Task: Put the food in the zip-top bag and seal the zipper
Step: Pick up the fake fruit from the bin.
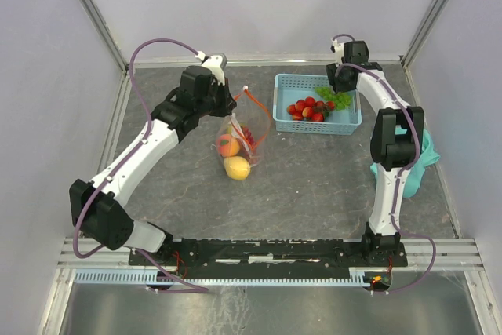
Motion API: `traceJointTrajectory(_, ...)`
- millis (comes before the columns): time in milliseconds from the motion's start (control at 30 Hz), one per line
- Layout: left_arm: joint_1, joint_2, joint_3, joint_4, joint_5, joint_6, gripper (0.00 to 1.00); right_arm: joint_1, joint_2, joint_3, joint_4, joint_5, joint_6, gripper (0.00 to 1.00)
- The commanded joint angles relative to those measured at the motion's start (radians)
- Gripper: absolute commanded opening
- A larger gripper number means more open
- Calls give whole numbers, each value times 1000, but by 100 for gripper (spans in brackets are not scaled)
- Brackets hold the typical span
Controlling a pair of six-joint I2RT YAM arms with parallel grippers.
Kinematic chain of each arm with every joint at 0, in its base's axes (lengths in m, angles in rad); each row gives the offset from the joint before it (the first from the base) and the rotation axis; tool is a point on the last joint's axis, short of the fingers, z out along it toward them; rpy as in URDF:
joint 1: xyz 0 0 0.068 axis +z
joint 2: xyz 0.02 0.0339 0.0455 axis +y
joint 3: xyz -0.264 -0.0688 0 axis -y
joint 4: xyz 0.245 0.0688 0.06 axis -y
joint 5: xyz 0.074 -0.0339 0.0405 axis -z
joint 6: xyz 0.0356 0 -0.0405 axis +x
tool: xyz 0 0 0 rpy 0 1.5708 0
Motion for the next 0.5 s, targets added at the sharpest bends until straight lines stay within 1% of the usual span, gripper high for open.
traceJointTrajectory(0, -2, 22, 57, 18, -12, 46, 3, -8, 51, 45, 110, -9, -8, 68)
traceJointTrajectory(133, -2, 32, 61, 15, -10, 45, 3, -10, 118, 73, 123, -62, 0, 70)
traceJointTrajectory(300, -2, 40, 76, 11, -7, 47, 3, -14, 193, 104, 90, -75, 20, 74)
traceJointTrajectory(467, -2, 46, 77, 8, -5, 52, 3, -13, 243, 146, -4, -102, 37, 76)
